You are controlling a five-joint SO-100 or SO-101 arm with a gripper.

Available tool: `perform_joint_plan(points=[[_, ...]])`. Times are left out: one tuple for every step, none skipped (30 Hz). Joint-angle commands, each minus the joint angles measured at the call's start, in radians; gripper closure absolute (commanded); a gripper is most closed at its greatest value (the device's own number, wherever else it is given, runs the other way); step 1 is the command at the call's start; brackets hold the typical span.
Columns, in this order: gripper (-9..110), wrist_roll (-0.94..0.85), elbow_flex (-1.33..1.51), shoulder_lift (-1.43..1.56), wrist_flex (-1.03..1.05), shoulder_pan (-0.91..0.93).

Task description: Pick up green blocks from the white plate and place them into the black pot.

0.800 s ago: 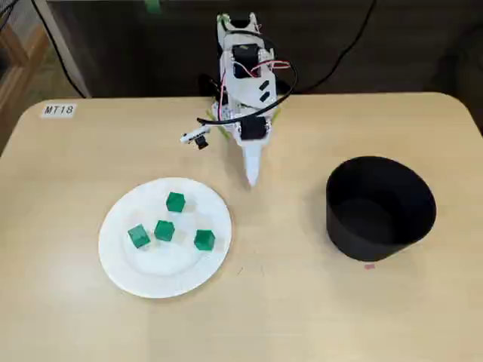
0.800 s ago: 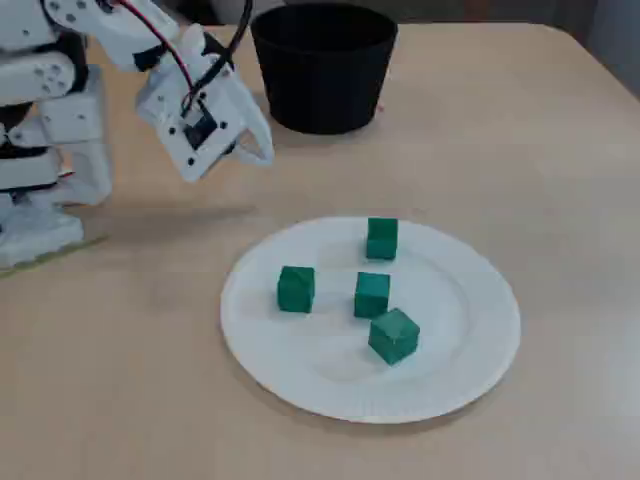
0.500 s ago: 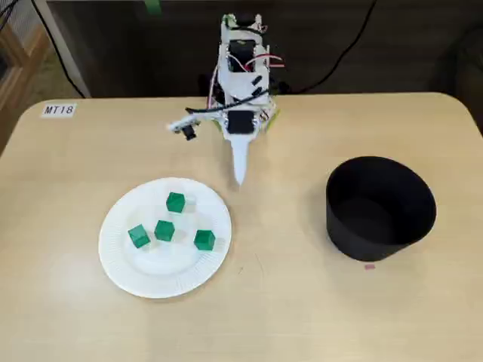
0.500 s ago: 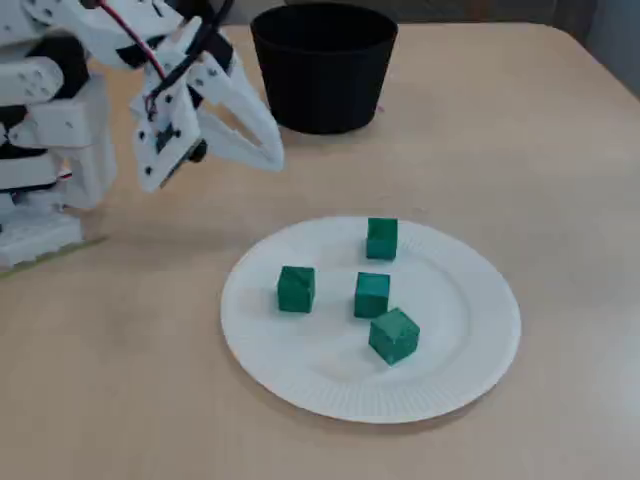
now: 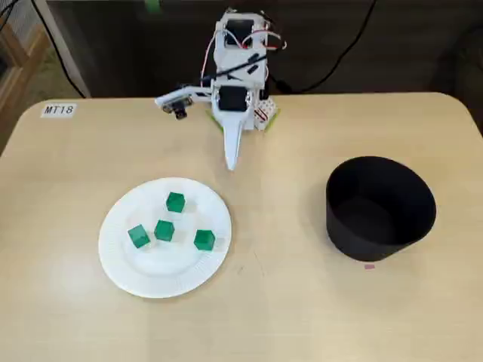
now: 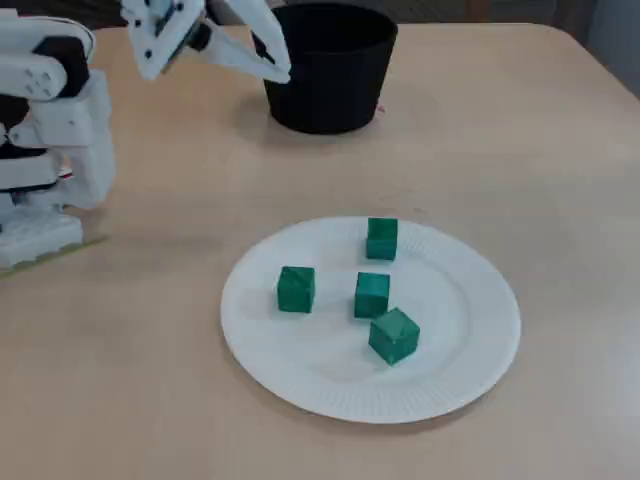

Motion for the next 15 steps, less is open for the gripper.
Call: perform_joint_plan(points=[[104, -0.020, -0.319, -0.279, 0.117, 0.043], [104, -0.034, -0.374, -0.344, 0.155, 0.066], [104, -0.055, -0.431, -0.410, 0.196, 0.092], [104, -0.089, -0.489, -0.480, 0.239, 0.117], [104, -0.126, -0.549, -0.554, 0.287, 0.143], [104, -0.161, -0.609, -0.629, 0.341, 0.173], [104, -0.186, -0.663, -0.703, 0.391, 0.206], [104, -0.201, -0.712, -0.772, 0.436, 0.233], [104, -0.210, -0.756, -0.833, 0.477, 0.261], [104, -0.210, -0.776, -0.868, 0.485, 0.284], [104, -0.207, -0.781, -0.884, 0.485, 0.305], [104, -0.207, -0.796, -0.907, 0.483, 0.327], [104, -0.213, -0.822, -0.930, 0.485, 0.350], [104, -0.213, -0.845, -0.956, 0.485, 0.371], [104, -0.202, -0.867, -0.985, 0.485, 0.391]])
